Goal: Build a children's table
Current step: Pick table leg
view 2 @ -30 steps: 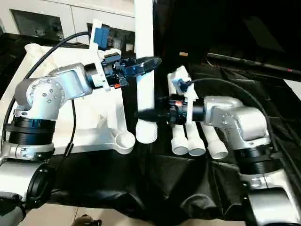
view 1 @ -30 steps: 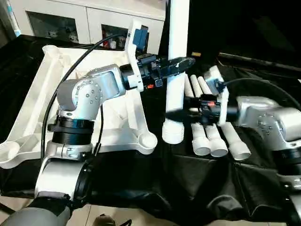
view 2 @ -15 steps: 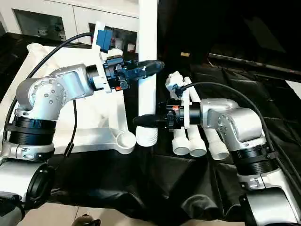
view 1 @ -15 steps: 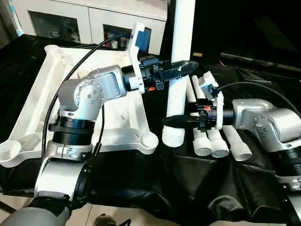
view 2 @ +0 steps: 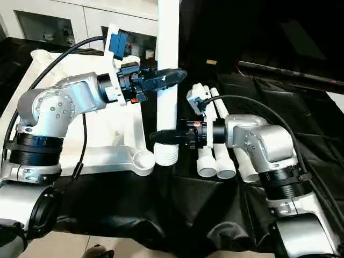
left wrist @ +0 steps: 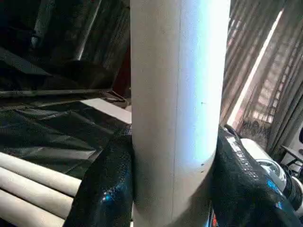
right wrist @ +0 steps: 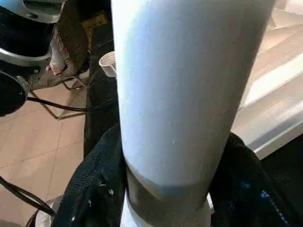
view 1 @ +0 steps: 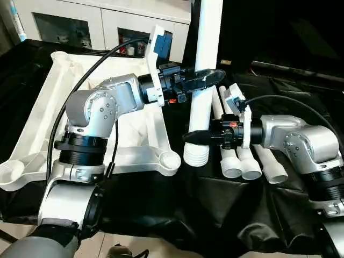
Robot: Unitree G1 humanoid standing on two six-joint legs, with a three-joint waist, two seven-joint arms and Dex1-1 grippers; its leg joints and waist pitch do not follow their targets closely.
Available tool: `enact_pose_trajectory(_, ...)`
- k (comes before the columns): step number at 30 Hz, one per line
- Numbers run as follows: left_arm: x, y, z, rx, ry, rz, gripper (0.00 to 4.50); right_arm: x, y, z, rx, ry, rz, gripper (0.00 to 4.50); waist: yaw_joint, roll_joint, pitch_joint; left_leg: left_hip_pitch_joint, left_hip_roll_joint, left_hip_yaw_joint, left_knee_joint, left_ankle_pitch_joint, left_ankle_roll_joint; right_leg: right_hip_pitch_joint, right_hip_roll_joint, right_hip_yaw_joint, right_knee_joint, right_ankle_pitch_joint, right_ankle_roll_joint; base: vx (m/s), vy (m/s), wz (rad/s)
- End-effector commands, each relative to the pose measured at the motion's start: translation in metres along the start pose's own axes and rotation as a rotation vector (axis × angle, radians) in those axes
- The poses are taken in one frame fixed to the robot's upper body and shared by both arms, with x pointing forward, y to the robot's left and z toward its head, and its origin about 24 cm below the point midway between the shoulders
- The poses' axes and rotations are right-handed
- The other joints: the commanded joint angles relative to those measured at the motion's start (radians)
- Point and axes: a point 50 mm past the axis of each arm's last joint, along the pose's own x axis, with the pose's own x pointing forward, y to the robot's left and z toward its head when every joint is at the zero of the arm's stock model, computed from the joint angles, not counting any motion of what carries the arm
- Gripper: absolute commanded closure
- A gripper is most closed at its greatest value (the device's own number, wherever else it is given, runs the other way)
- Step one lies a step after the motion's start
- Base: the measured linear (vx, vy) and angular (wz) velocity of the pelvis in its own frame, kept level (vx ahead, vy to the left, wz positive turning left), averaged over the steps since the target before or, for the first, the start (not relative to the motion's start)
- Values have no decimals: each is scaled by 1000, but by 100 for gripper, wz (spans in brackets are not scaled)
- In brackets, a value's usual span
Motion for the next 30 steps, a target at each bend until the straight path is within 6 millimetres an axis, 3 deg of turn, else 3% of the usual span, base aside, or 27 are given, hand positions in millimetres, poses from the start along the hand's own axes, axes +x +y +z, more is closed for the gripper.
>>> enact_pose_trajectory(1,6,-9,6,54,-13,-46,271,-6,-5,-6,32,-7,-34,261,-1,4,-73,16,-5,15,-57,-166,-32,62,-55,27,-73,-192,-149,0,0,0)
enact_pose_trajectory(3,6,-8,6,59,-11,-37,201,-6,-5,-6,32,-10,-37,261,-1,3,-72,16,-6,15,-57,-166,-31,61,-55,27,-73,-198,-148,0,0,0)
enact_pose_trajectory(6,6,-5,8,14,-23,-22,188,-6,-7,-5,33,-38,-49,261,-1,-3,-72,14,-6,16,-56,-164,-31,61,-56,27,-74,-210,-143,0,0,0)
enact_pose_trajectory(9,3,-4,11,36,-55,-10,154,-5,-7,0,33,-92,-55,261,-2,4,-72,15,-6,15,-56,-162,-33,60,-55,27,-75,-209,-142,0,0,0)
enact_pose_trajectory(10,0,-1,16,67,-119,16,150,-4,-6,5,27,-146,-52,261,-1,11,-73,16,-5,14,-57,-165,-35,61,-56,27,-73,-201,-145,0,0,0)
enact_pose_trajectory(12,-1,0,19,91,-168,38,139,-5,-5,9,22,-185,-54,261,-1,5,-74,16,-6,15,-57,-170,-35,61,-56,27,-75,-183,-153,0,0,0)
enact_pose_trajectory(19,-14,12,37,36,-452,110,137,-19,-8,31,34,-437,-117,261,2,7,-75,16,-8,15,-56,-173,-32,62,-55,26,-73,-173,-157,0,0,0)
enact_pose_trajectory(22,-19,16,38,27,-472,138,137,-25,-10,36,23,-495,-157,261,2,10,-75,17,-8,14,-58,-177,-35,61,-54,25,-74,-185,-149,0,0,0)
enact_pose_trajectory(26,-29,21,36,122,-399,209,137,-28,-18,36,-19,-495,-286,261,-1,16,-75,19,-6,12,-61,-188,-48,58,-54,25,-74,-193,-134,0,0,0)
enact_pose_trajectory(28,-43,28,30,331,-197,310,137,-24,-30,28,-99,-420,-480,261,-5,14,-73,17,-6,8,-67,-184,-66,57,-57,24,-77,-239,-93,0,0,0)
enact_pose_trajectory(30,-58,33,25,464,-62,353,137,-22,-35,21,-119,-374,-547,261,-3,17,-72,22,-3,7,-68,-186,-76,54,-59,25,-77,-240,-90,0,0,0)
